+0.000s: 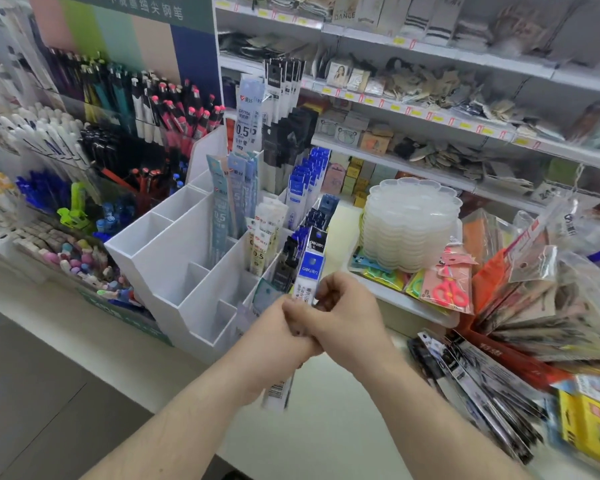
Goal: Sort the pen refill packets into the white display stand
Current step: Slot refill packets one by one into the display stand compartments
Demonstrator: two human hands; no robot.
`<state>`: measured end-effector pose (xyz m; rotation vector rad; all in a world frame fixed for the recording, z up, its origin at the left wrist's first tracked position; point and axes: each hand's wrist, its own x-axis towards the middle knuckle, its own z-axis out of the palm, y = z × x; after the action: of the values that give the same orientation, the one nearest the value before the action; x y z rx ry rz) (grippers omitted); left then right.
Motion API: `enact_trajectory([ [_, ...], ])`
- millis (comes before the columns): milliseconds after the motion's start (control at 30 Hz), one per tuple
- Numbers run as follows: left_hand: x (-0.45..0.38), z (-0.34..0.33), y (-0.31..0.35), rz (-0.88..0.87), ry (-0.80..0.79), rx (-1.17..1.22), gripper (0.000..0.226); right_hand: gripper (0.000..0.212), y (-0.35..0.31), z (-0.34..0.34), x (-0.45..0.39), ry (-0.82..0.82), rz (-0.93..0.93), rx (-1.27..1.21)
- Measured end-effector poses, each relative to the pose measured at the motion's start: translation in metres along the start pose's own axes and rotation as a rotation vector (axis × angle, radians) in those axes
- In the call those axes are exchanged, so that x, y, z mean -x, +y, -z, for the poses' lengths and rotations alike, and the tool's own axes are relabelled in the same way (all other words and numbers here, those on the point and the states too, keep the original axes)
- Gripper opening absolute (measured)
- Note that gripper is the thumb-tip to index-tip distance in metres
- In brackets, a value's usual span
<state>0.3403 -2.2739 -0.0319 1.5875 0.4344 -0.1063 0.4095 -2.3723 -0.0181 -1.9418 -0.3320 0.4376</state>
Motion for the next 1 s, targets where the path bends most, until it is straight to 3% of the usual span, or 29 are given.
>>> enact_trajectory([
  [133, -0.002, -0.003, 0.003, 0.091, -0.118, 0.201, 0.038, 0.007, 0.009, 0.018, -0.003, 0.008, -0.045, -0.176],
  [233, -0.002, -0.001, 0.005, 0.135, -0.149, 0.286, 0.036, 0.005, 0.015, 0.030, 0.000, -0.001, -0.097, -0.325],
  [700, -0.006, -0.004, -0.005, 0.052, 0.050, 0.312, 0.025, 0.020, 0.018, 0.046, -0.006, 0.035, -0.279, -0.700],
  [900, -0.005, -0.007, -0.008, 0.034, 0.093, 0.283, 0.013, 0.040, 0.012, 0.040, -0.005, -0.104, -0.446, -0.941],
  [1000, -0.005, -0.011, -0.009, 0.046, 0.085, 0.287, 0.019, 0.035, 0.011, 0.036, -0.006, -0.129, -0.430, -1.050],
])
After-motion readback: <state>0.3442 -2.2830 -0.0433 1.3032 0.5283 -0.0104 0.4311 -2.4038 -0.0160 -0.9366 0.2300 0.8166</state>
